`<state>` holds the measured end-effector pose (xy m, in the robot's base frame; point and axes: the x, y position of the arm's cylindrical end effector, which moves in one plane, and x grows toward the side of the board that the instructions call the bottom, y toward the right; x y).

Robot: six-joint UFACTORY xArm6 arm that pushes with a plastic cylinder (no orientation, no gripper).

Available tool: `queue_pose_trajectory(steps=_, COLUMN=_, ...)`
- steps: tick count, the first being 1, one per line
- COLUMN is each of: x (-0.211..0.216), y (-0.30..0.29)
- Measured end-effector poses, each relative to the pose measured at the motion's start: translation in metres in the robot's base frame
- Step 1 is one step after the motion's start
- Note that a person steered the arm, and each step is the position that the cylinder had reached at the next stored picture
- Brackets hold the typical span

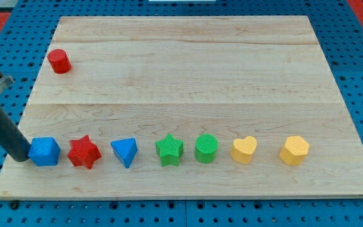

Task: Move the red circle to the left of the blue cube

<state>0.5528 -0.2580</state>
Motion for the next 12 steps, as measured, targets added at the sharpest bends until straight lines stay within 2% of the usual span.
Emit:
queue_pose_trajectory(steps=2, x=0.001, y=0.016)
queue_pose_trajectory(steps=3, x=-0.042, y=0.008)
queue_pose_trajectory(steps=5, x=-0.2, y=0.094)
queue_pose_trajectory(steps=6, x=-0.252, y=0.082)
queue_pose_trajectory(steps=7, x=-0.246, y=0.037)
queue_pose_trajectory(steps=8, x=-0.202, y=0.021)
queue_pose_trajectory(steps=9, x=-0.216, y=0.019)
queue_pose_trajectory(steps=10, x=-0.224, y=-0.015)
queue_pose_trajectory(steps=11, x=-0.198, y=-0.02)
queue_pose_trajectory(steps=12, x=-0.149, y=-0.015)
